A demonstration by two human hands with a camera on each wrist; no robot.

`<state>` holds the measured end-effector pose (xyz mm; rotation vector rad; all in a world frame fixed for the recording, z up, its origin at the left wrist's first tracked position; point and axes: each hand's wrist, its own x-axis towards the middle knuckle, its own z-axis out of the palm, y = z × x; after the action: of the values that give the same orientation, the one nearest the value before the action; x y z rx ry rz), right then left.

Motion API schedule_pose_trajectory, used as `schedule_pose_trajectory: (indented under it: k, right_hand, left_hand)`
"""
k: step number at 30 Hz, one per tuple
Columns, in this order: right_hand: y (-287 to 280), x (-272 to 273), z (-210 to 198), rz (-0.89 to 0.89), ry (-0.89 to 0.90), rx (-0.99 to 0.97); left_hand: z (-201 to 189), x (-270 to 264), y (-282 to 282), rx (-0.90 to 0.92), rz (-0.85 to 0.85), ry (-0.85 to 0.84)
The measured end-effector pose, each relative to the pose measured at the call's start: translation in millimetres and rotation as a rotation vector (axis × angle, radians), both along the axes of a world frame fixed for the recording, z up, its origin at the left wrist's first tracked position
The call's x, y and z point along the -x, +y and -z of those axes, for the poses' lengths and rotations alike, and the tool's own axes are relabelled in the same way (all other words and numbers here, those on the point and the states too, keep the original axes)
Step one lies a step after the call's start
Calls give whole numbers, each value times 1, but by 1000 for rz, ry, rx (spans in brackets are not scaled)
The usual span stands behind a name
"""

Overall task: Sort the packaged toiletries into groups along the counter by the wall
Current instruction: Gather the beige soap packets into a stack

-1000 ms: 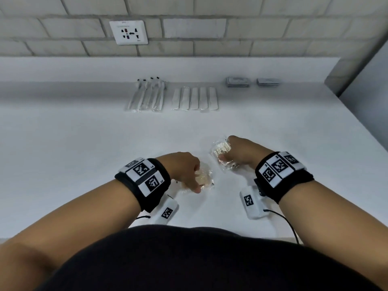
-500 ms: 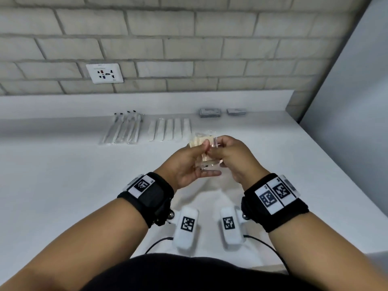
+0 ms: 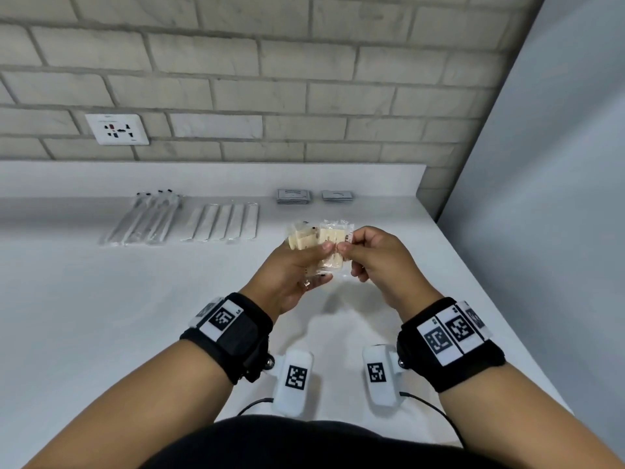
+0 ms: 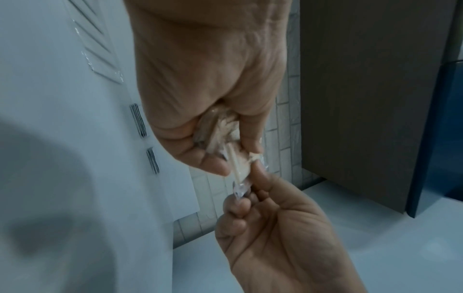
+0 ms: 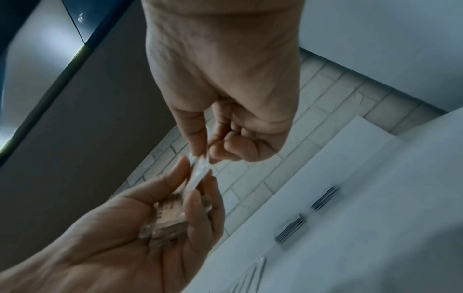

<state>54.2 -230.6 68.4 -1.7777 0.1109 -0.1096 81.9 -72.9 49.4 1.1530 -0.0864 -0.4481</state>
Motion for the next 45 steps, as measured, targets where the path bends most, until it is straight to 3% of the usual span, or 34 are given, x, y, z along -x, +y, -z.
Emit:
schedule_pose_trajectory:
  k: [11,14,17,21,23,26,28,35,41,45]
  right_hand:
    - [-68,11,-2,-115,16,-22]
    - [-77,14,-5,-83,-100,-28]
    - [-83,18,-3,-99,-305,99]
    - [-83,22,3,-243,-304,318]
    - [-81,22,2,-191,-293,204]
    - [-76,20,-2,-86,-212,-128]
    - [-72,16,-3,-65,-150,-208]
    - [-51,10,0,-102,-153,-220]
    - [-38,12,6,-200,72,-189]
    - [-33,9,11,-176,93,-202]
  left_hand:
    - [2,24,-61,-86,-158,-116]
    - [3,27,-66,-88,-146,-89]
    - [0,27,-66,-19,-117,44]
    - [-8,26,-64,49,-117,86]
    - [-10,23,-61,9,-147,42]
    - [-15,20,-57,-2,-144,-20]
    - [-17,21,-56,-13,-133,-53]
    - [-18,21,-40,-34,-153,-108]
    - [-13,16,-25,39,-173,-84]
    - [-9,12,-15,23,-170,-79]
